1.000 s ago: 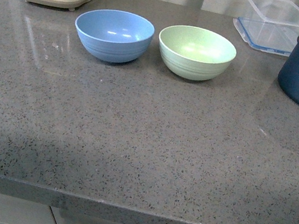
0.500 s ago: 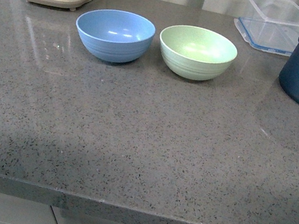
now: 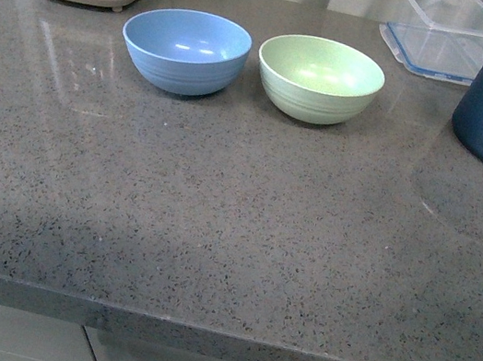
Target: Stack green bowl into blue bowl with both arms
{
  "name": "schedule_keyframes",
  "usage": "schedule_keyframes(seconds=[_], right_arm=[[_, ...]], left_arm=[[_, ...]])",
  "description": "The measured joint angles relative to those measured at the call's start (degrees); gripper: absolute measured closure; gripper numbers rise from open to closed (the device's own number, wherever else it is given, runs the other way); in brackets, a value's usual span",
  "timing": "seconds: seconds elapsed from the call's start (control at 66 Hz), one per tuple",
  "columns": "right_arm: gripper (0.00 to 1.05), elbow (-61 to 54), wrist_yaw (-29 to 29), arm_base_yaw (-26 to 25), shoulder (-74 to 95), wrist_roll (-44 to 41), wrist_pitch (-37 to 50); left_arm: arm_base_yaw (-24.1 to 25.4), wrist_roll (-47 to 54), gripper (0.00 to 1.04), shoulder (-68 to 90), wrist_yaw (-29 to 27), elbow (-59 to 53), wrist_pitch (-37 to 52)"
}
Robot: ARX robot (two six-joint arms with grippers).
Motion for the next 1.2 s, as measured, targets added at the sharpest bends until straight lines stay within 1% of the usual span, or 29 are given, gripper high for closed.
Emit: schedule_keyframes(seconds=[0.182, 0.409, 0.682, 0.879, 1.015, 1.197], right_arm=[[0.1, 14.6, -0.9, 2.2, 13.8, -0.1, -1.1], [0.1, 28.4, -1.7, 3.6, 26.0, 0.5, -5.1], [0.1, 44.3, 0.1, 4.7, 39.1, 7.6, -9.8], [0.1, 52.7, 0.6, 6.6, 45.0, 11.2, -11.4], [0.1, 57.6, 0.6, 8.6, 48.8, 12.1, -12.3], [0.1, 60.2, 0.2, 9.6, 52.2, 12.0, -12.6]], left_arm=[[0.0, 0.0, 0.07, 0.0, 0.0, 0.0, 0.0], [0.0, 0.0, 0.07, 0.0, 0.0, 0.0, 0.0], [0.0, 0.0, 0.07, 0.0, 0.0, 0.0, 0.0], [0.0, 0.0, 0.07, 0.0, 0.0, 0.0, 0.0], [0.0, 0.0, 0.07, 0.0, 0.0, 0.0, 0.0], [0.0, 0.0, 0.07, 0.0, 0.0, 0.0, 0.0]])
